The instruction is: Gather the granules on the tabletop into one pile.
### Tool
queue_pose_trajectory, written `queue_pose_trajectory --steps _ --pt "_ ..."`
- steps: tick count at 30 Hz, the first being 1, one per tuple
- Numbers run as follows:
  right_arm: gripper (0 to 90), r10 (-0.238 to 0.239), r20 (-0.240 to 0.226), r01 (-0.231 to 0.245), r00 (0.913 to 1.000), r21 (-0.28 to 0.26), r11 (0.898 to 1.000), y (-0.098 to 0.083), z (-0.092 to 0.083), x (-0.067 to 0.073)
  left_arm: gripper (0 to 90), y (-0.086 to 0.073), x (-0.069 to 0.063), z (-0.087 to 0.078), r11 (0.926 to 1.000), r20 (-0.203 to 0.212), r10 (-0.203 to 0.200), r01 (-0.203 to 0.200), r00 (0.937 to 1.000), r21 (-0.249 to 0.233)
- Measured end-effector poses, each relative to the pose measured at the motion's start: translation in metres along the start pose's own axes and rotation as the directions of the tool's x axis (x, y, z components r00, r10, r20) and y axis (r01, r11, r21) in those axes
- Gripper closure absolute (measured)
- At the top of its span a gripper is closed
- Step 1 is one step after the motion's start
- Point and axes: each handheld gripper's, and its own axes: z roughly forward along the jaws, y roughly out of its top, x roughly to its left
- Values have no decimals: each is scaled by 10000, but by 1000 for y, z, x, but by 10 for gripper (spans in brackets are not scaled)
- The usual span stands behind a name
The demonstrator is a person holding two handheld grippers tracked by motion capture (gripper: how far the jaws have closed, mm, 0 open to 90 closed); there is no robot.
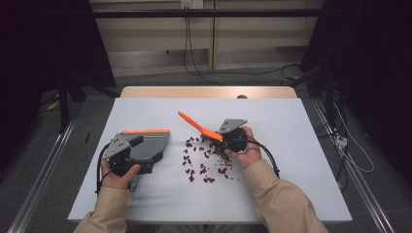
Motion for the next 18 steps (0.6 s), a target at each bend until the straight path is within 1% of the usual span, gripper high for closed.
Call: queue_pose_trajectory --steps 4,6,8,18 --pt "706 -203 -246 203 9995 -6 9998 -2 -5 7 49 0 0 0 10000 -18 9 -9 10000 8" --pt "706 -308 -281 309 9991 5 9995 -3 -7 10 48 0 0 0 10000 -23 20 -20 10000 9" --pt "706 -180 -405 177 9990 -80 9998 -4 -10 13 49 1 0 -1 10000 -25 36 -36 10000 4" --pt "706 -270 -557 259 9981 -217 9994 -10 -21 24 49 1 0 -1 10000 -35 42 -43 10000 -9"
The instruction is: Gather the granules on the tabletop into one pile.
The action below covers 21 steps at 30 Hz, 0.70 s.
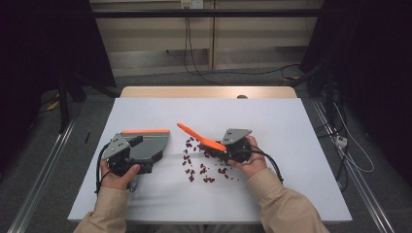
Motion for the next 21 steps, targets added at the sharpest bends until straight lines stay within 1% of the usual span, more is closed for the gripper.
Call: queue_pose_trajectory --steps 2,4,5,7,11,14,16,18,20,21 --pt "706 257 -186 -259 9995 -94 9996 -1 -2 0 49 0 0 0 10000 4 0 0 10000 9" --pt "707 340 -118 -341 9994 -97 9994 -1 -4 -1 49 0 -1 0 10000 23 4 -4 10000 -10" --pt "706 422 -206 -424 9989 -95 9991 -1 -5 -2 49 0 -1 0 10000 19 8 -8 10000 -14" --pt "705 799 -168 -801 9967 -127 9967 -2 -5 -3 49 0 -1 0 10000 16 10 -10 10000 -11" --pt "690 1015 -65 -1015 9948 -110 9948 0 -4 -6 49 0 -1 1 10000 27 21 -21 10000 -18" --pt "683 1462 0 -1462 9893 15 9893 1 -2 -7 49 0 -1 1 10000 35 37 -37 10000 14" --pt "654 1481 166 -1485 9888 201 9887 4 -2 -9 49 0 -1 2 10000 54 44 -45 10000 36" --pt "656 1525 279 -1534 9879 315 9877 5 -2 -11 49 0 -2 2 10000 73 43 -43 10000 21" --pt "692 1523 307 -1535 9879 426 9872 6 -2 -13 49 0 -2 2 10000 81 27 -27 10000 23" --pt "709 1584 199 -1592 9872 444 9862 6 -2 -13 48 0 -2 2 10000 86 25 -25 10000 24"
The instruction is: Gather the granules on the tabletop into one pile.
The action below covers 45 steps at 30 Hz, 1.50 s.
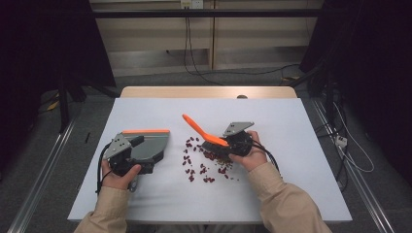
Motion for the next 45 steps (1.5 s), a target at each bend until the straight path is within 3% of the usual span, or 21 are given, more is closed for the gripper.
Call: queue_pose_trajectory --steps 4,7,9,11,20,23,27,34,37,41,45 --pt "712 -28 4 28 10000 -3 10000 1 0 -5 49 0 0 0 10000 -1 -24 24 10000 -15" --pt "713 -96 222 107 9997 -468 9988 4 -2 -13 49 1 1 -1 10000 6 -17 17 10000 -35" --pt "713 132 209 -112 9997 -958 9953 8 -2 -22 49 1 1 0 10000 21 -50 50 10000 -27" --pt "713 -21 357 63 9994 -1182 9930 13 3 -30 49 0 2 1 9999 27 -108 108 9999 -39" --pt "713 -655 307 695 9974 -1524 9859 37 57 -49 49 0 5 1 9998 -34 -201 200 9998 -26" --pt "713 -1204 456 1260 9917 -1537 9801 44 73 -48 49 0 6 0 9997 -80 -238 237 9997 -34" --pt "714 -1629 -10 1609 9866 -1488 9757 47 88 -42 49 0 7 -2 9997 -170 -252 251 9995 -25" --pt "713 -2878 -774 2757 9545 -1379 9513 43 81 -24 49 -2 10 -6 9997 -255 -262 262 9993 4" --pt "712 -3077 -1284 2873 9428 -1555 9451 40 75 -19 49 -3 11 -8 9996 -270 -280 280 9992 -1" --pt "711 -3594 -1761 3304 9164 -1736 9277 32 65 -12 49 -3 14 -15 9993 -351 -374 371 9987 -96" --pt "711 -3744 -2214 3392 9004 -1814 9231 27 55 -10 49 -5 17 -19 9992 -451 -410 409 9981 -23"
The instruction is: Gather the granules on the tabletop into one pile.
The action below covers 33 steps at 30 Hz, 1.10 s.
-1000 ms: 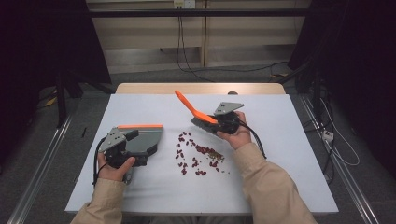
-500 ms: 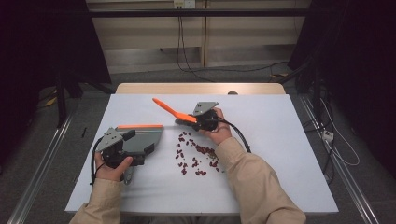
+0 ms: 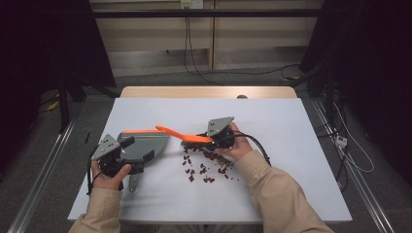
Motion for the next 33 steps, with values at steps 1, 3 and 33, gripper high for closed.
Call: queue_pose_trajectory --steps 1,3,33 --pt "711 -131 -72 132 9999 39 9999 0 -2 2 49 0 0 -1 10000 -16 5 -5 10000 7" --pt "710 -251 -251 253 9994 71 9997 -1 -5 7 49 0 0 -1 10000 -13 12 -12 10000 -11" --pt "713 -60 413 74 9991 -333 9994 13 -5 4 49 -2 1 1 10000 -61 20 -20 10000 79"
